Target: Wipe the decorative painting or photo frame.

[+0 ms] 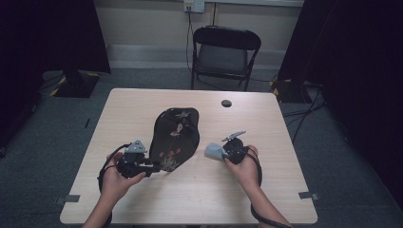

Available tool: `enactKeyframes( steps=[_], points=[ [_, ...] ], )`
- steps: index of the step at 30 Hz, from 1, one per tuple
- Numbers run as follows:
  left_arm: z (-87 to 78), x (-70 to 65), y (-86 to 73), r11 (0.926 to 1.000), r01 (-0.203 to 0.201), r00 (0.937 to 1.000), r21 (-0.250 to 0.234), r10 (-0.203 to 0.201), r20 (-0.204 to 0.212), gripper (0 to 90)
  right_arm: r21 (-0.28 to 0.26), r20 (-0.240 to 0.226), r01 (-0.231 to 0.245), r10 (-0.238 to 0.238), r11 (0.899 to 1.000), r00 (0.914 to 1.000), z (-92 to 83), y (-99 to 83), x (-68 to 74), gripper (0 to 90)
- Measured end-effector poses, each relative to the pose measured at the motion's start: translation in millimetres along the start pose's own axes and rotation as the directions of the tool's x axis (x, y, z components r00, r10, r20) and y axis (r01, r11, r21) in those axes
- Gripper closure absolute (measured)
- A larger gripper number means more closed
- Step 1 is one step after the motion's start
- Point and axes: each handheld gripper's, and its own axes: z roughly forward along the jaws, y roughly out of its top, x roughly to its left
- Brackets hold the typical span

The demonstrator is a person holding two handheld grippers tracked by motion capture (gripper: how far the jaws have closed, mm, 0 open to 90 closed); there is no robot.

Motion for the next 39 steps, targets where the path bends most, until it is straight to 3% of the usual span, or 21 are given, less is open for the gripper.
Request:
enactKeyframes(
  steps=[9,16,24,30,39],
  points=[
    [-3.1,4.1,-5.3,0.9998,0.019,0.9998,-0.006,-0.019,-0.01,39.9,-0.073,-0.03,-0.024,0.021,0.997,0.9993,-4.7,-7.7,-10.3,47.1],
    [-8.1,7.7,-14.5,0.9991,0.04,0.9991,0.015,-0.039,-0.015,33.0,-0.128,-0.049,-0.013,0.007,0.992,0.9988,-10.8,-17.1,-18.9,37.0],
    [-12.0,9.7,-21.9,0.9981,0.054,0.9982,0.028,-0.053,-0.027,31.3,-0.166,-0.062,-0.006,-0.005,0.986,0.9981,-19.2,-25.5,-26.2,35.3],
    [-11.3,12.6,-28.9,0.9966,0.063,0.9975,0.053,-0.061,-0.035,31.1,-0.184,-0.086,-0.028,0.012,0.983,0.9963,-23.4,-33.5,-32.9,34.1],
    [-9.9,20.1,-38.7,0.995,0.078,0.9959,0.062,-0.075,-0.051,29.0,-0.205,-0.076,-0.019,0.003,0.979,0.9971,-31.7,-50.5,-42.2,32.8]
  ],
)
